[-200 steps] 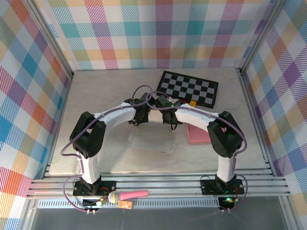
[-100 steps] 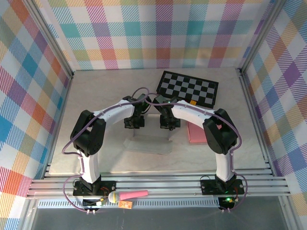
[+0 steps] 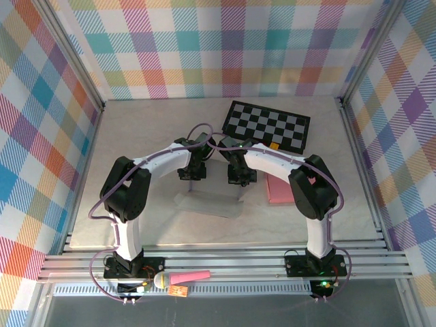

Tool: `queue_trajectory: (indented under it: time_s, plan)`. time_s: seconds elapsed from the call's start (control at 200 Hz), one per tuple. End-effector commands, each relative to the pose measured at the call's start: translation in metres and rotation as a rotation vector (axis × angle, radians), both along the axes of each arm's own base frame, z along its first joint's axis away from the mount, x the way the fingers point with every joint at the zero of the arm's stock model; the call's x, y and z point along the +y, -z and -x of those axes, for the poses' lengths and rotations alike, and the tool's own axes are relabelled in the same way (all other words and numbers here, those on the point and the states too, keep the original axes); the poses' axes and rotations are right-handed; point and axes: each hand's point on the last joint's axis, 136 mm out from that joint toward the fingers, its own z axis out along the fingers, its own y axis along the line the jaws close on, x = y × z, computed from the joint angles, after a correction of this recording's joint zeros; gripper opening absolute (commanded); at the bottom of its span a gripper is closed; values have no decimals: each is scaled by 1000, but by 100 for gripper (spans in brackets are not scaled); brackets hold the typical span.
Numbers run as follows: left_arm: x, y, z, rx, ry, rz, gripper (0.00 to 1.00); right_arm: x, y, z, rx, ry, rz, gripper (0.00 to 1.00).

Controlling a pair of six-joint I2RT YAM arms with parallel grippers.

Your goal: Fold the paper box

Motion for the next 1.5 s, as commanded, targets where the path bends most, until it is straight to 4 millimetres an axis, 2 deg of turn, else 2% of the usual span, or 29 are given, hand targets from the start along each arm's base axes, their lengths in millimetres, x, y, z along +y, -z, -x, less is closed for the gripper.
queue_trajectory:
  time_s: [0.0,0.08,0.27,0.45,0.545,0.655,0.72,0.81,0.865,1.025,1.165,1.345,1.495]
  plan:
    - [0,-2,-7,-42,14,3,9,4,9,20,59,-40,-1,0]
    - [-1,-3,-8,-56,17,10,0,4,9,20,57,-34,0,0]
    - [4,-9,-9,-100,21,-49,0,4,11,21,67,-26,1,0]
    - [11,-5,-5,-147,6,-135,0,5,14,25,89,-24,-4,0]
    - [12,-5,-4,-182,-20,-151,4,6,17,27,99,-21,-10,0]
    - [4,-4,-7,-214,-35,-118,13,4,19,28,106,-12,-4,0]
    - [-4,-8,-9,-233,-23,-85,21,2,20,28,104,-5,9,0]
    - [-13,-20,-10,-249,-19,-20,40,-1,20,27,100,10,29,0]
    - [-19,-30,-9,-254,-15,23,44,-3,20,26,99,26,40,0]
    - [-33,-65,-1,-271,-1,170,46,-2,22,21,109,75,56,0]
    - [-38,-81,5,-254,4,251,49,-3,23,19,142,138,89,0]
    - [-35,-86,-5,-212,-37,328,52,-2,22,18,172,198,91,0]
    - [-33,-71,-14,-124,-31,313,52,3,19,14,165,207,73,0]
